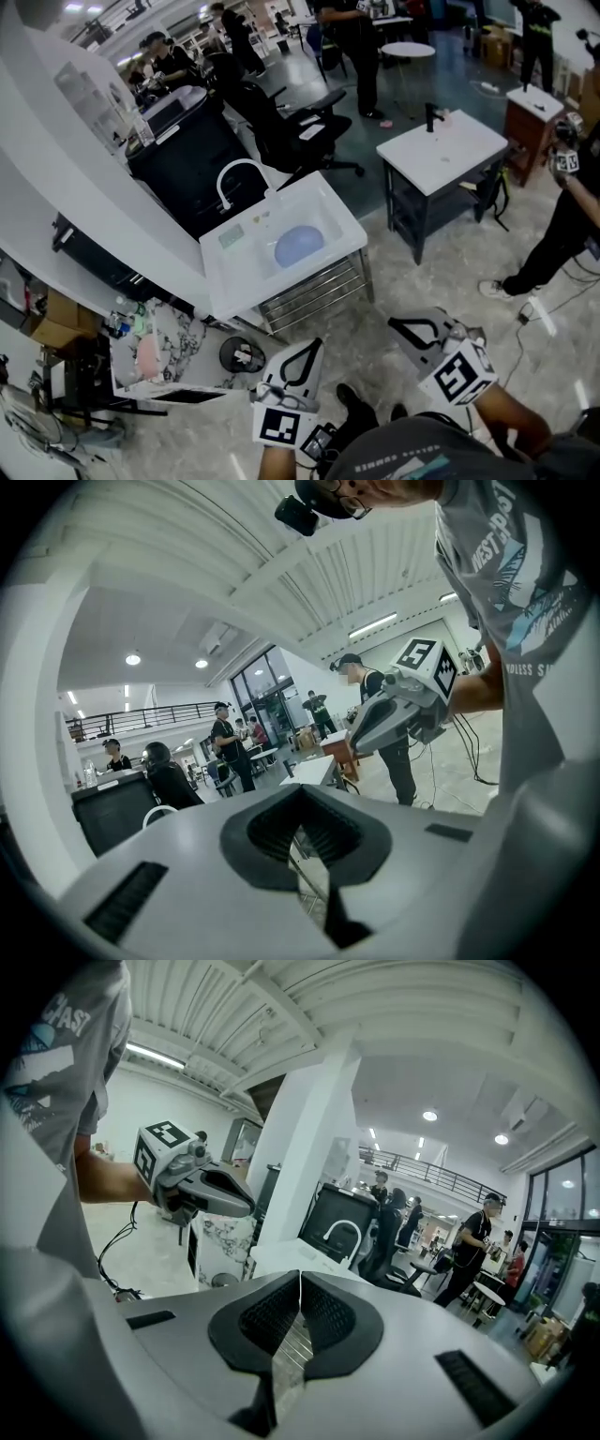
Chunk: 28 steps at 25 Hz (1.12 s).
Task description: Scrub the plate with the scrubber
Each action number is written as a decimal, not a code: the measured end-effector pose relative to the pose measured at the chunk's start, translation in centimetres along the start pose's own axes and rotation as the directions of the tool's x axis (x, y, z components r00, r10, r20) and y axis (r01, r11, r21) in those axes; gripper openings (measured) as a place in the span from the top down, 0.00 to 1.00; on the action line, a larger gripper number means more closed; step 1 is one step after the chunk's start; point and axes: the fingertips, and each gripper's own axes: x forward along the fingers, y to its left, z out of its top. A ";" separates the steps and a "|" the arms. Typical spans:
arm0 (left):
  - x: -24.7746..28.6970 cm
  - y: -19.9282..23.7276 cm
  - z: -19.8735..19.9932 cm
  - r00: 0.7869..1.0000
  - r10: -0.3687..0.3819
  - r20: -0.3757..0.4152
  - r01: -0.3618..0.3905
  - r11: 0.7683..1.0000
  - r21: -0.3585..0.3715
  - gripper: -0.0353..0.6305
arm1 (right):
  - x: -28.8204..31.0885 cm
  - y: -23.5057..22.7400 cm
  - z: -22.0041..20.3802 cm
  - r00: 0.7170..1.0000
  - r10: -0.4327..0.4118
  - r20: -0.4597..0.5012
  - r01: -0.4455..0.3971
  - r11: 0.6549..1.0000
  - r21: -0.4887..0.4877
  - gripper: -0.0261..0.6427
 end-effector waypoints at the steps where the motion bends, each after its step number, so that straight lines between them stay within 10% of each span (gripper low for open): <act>1: 0.3 0.4 -0.2 1.000 -0.007 0.001 0.007 1.000 0.001 0.94 | 0.3 -0.2 -0.1 1.000 -0.005 -0.008 0.005 1.000 0.003 0.92; 28: 4.7 17.4 -6.3 0.990 -0.112 0.084 0.113 0.994 -0.009 0.94 | 16.5 -5.4 5.3 0.990 -0.105 -0.091 0.106 0.994 0.005 0.92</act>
